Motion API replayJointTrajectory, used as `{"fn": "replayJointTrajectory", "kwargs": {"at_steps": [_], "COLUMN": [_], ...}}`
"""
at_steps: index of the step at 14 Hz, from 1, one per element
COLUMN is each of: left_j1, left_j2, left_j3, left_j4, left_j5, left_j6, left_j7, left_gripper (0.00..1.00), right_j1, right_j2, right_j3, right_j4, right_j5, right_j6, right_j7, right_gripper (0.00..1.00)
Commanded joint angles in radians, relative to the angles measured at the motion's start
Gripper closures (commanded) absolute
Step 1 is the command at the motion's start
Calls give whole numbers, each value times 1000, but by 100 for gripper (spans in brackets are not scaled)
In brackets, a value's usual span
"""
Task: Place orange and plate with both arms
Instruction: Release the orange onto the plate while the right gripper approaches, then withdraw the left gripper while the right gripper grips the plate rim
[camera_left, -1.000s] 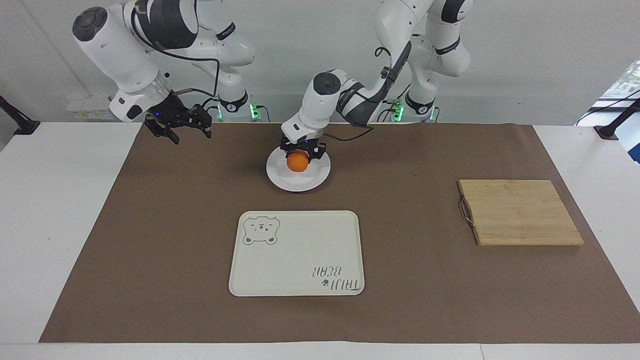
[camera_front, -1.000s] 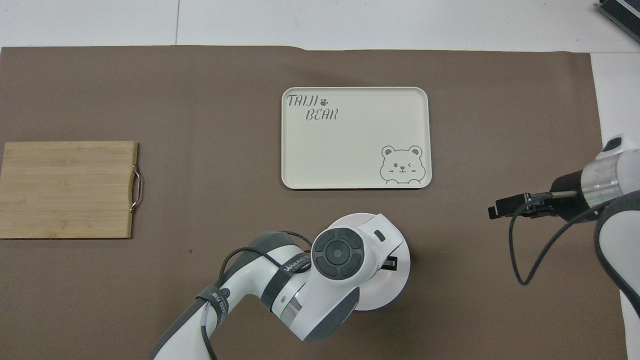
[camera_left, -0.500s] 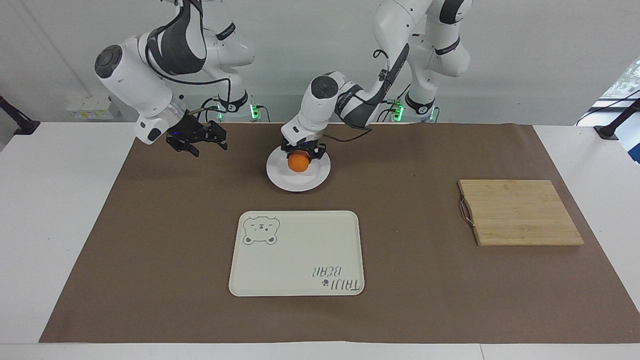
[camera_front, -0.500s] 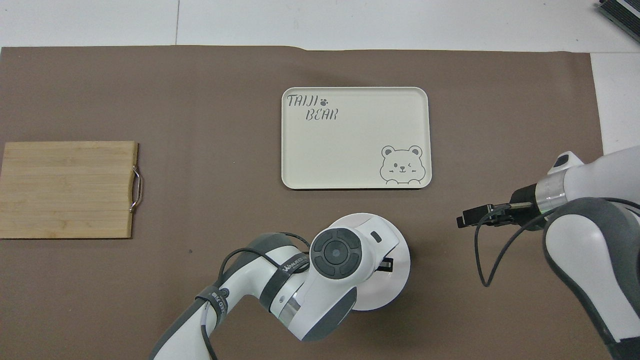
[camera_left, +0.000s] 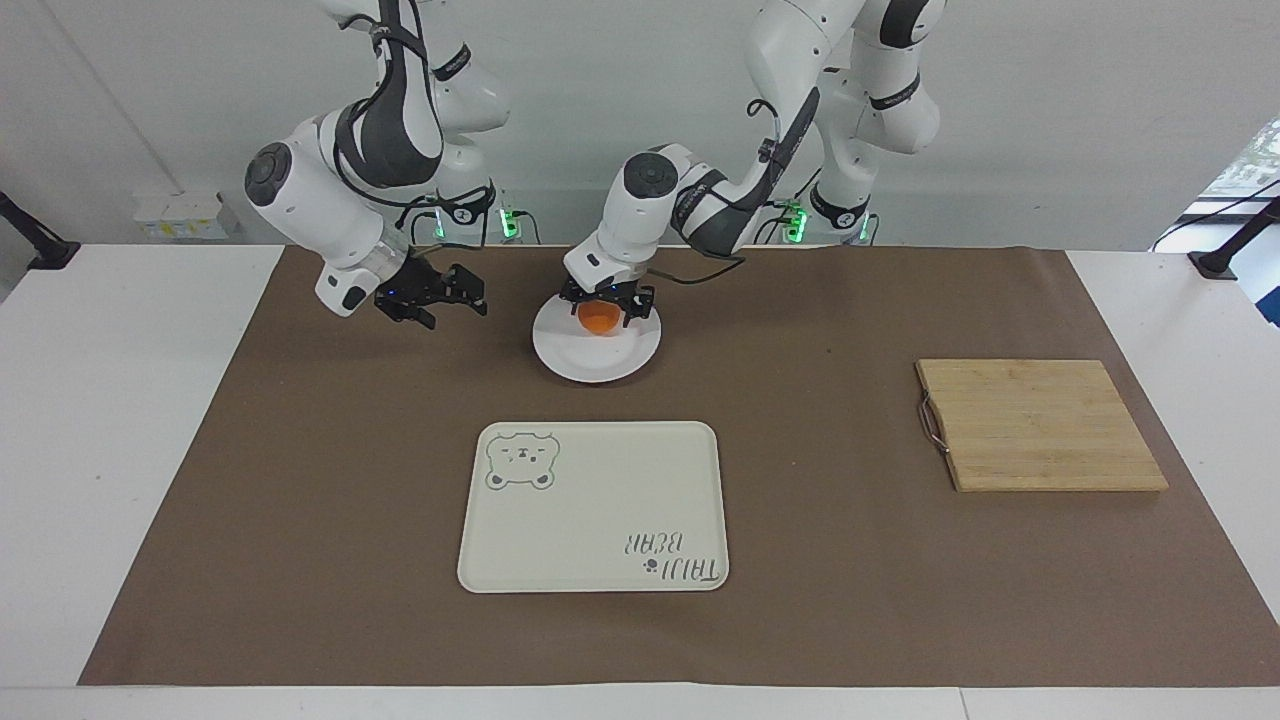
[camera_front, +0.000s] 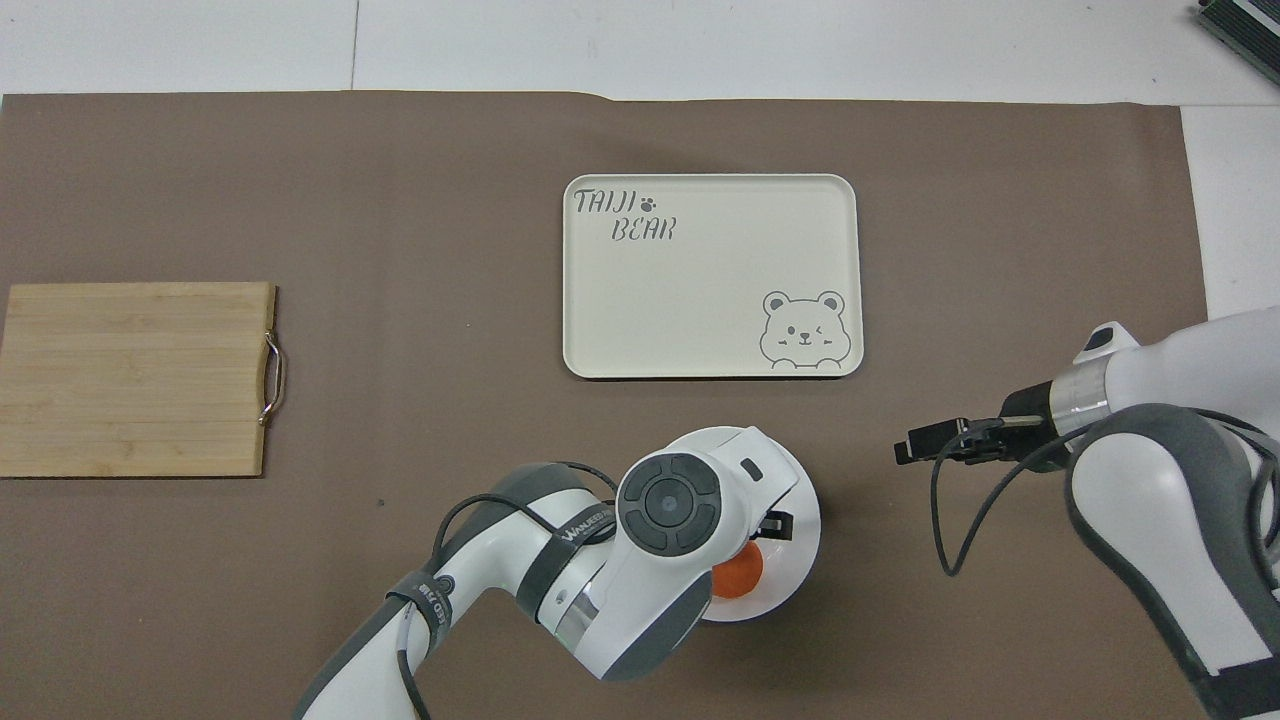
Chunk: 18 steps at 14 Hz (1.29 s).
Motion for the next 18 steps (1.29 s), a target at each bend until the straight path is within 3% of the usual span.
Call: {"fn": "replayJointTrajectory", "kwargs": {"at_steps": [1,6,10,13,15,18], "left_j1": [8,187,385,520,606,701], "left_j2": [-52,-122,-190,-225,-245,-273], "left_j3": [19,21,21,28,29,33], "left_j4": [7,59,81,82,82,82], "left_j5": [-10,8,36,86,186,217], "left_j6": [-14,-83,-251,-367,-422,-460], "left_j7": [11,49,368,561,589,681], "left_gripper": [0,0,0,0,0,0], "right_j1": [32,59,111,136,150,164], "right_j2": [2,2,8,12,5,-17], "right_j3": [3,3,3,3,3,3], "right_j4": [-84,-132,-217,-250,-282,-316], "right_j5": [83,132,213,265,282,286], "right_j6": [104,141,273,297,304,302], "right_j7": [-60,-64,-109,-109,-110,-112], "right_gripper": [0,0,0,0,0,0]}}
